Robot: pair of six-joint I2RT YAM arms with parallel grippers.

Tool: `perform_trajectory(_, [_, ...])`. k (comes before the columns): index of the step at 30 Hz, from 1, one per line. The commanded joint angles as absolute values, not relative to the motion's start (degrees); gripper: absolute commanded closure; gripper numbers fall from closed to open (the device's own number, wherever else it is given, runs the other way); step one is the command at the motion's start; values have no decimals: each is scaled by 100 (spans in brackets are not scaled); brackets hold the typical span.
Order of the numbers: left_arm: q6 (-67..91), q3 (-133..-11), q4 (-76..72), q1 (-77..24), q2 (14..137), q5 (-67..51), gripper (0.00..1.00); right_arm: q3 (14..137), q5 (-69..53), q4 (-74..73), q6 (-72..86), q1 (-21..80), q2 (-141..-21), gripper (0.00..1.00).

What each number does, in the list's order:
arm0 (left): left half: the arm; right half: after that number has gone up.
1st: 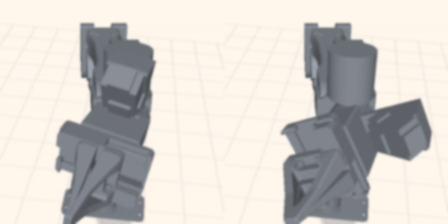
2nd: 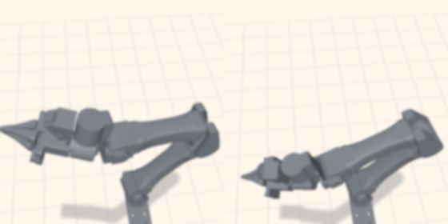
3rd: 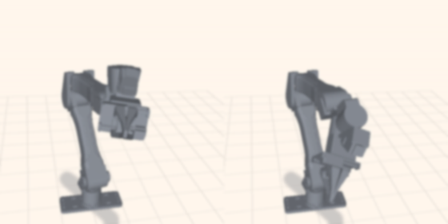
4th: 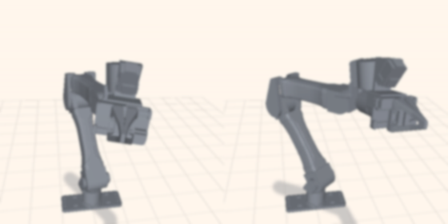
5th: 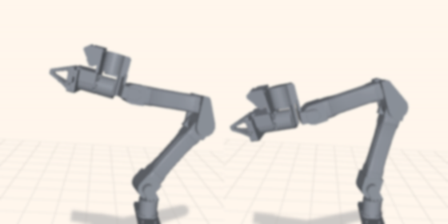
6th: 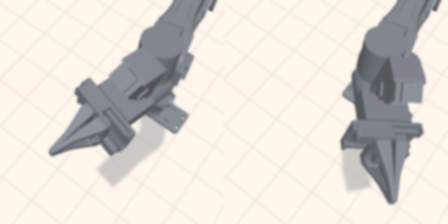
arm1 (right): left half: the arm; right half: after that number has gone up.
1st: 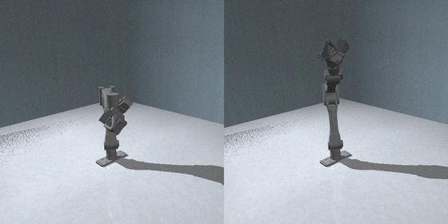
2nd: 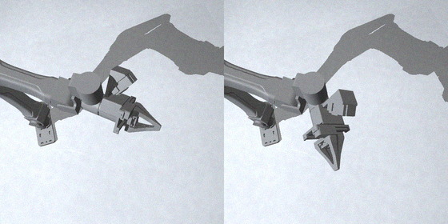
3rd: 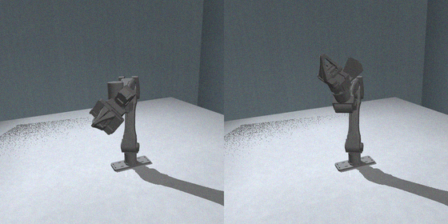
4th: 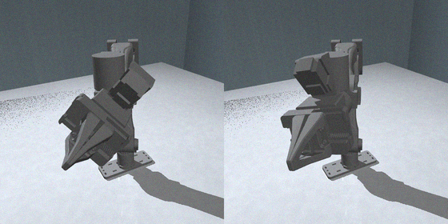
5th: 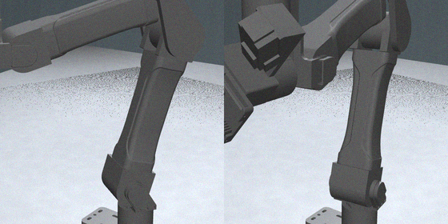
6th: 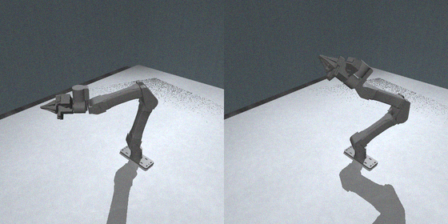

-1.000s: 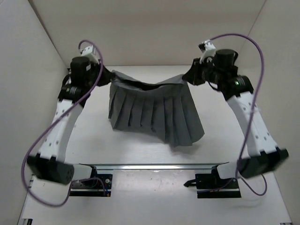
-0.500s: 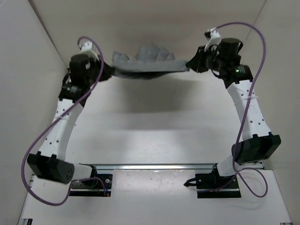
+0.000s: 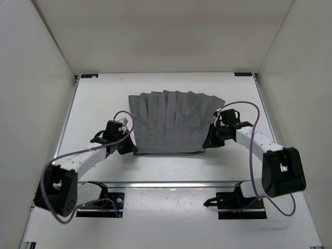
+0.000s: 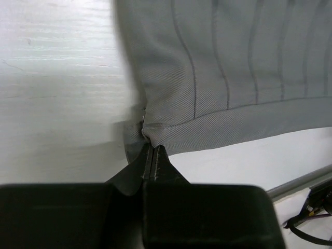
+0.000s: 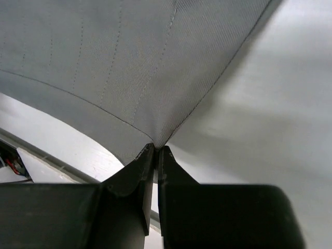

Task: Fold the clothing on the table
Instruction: Fold the skirt

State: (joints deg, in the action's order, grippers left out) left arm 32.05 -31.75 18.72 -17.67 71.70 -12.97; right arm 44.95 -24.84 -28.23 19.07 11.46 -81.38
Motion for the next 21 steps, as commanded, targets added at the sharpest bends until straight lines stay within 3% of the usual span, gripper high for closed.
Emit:
perform_trajectory(1, [3199,-2998,1889,-1863,6322,-1134,100,4220,-2118,-2680,2258,1169,-7455,100])
perform_trajectory(6, [3515,-2453,2188,-2126,5372,-808,100,3482,-2066,-2716,2443,1064,-7005,100])
perform_trajectory(12, [3498,-1996,2382,-2188,5107,-984,100,3165,-2012,-2970,2435,1239,-6979,100])
perform_trajectory(13, [3576,-1934,2347,-2171,4993,-1002,96,3068,-2030,-2979,2417,1326,-6944,90])
perform_trajectory(14, [3595,-1899,2329,-2145,4870,-985,86,3041,-1969,-2979,2487,1388,-6813,84])
perform_trajectory(15, [3638,-1890,2294,-2049,4808,-1002,66,3032,-1864,-2988,2513,1467,-6646,71])
perform_trajectory(16, [3604,-1855,2337,-1978,4668,-958,54,3102,-1776,-3014,2618,1555,-6497,63])
perform_trajectory(19, [3674,-1837,2391,-1933,4474,-905,43,2945,-1827,-2988,2821,1442,-6110,42])
perform_trajectory(21, [3752,-1810,2434,-2003,4482,-932,41,2892,-1794,-2944,2970,1476,-6004,36])
